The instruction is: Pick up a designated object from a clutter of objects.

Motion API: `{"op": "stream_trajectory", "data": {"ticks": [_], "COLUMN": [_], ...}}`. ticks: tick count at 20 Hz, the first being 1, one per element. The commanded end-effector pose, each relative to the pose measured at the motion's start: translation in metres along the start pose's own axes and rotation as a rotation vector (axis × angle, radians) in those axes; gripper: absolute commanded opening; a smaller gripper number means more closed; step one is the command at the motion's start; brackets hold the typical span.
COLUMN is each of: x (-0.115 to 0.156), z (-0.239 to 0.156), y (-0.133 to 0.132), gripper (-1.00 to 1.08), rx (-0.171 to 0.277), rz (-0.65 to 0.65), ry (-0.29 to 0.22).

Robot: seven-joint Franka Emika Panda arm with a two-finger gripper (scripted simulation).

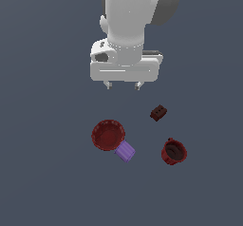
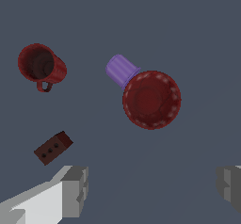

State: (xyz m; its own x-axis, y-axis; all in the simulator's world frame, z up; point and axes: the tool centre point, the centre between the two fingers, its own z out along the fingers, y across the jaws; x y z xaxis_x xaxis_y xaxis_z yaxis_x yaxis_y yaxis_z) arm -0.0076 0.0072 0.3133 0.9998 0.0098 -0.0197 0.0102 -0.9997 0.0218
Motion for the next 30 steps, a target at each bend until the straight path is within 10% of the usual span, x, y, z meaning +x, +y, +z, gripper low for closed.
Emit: {"op": "stream_trajectory", "data": {"ticks": [1,17,30], "x": [0.0,0.0,0.028], "z": [0.0,0.008,0.032], "y": [0.0,0.01,-0.021], "gripper": [0.68,0.68,0.68], "rx": [0.0,-0.007,-0.026], "rz": [0.0,-0.006,-0.254], "ry": [0.0,-0.021,-0.028]}}
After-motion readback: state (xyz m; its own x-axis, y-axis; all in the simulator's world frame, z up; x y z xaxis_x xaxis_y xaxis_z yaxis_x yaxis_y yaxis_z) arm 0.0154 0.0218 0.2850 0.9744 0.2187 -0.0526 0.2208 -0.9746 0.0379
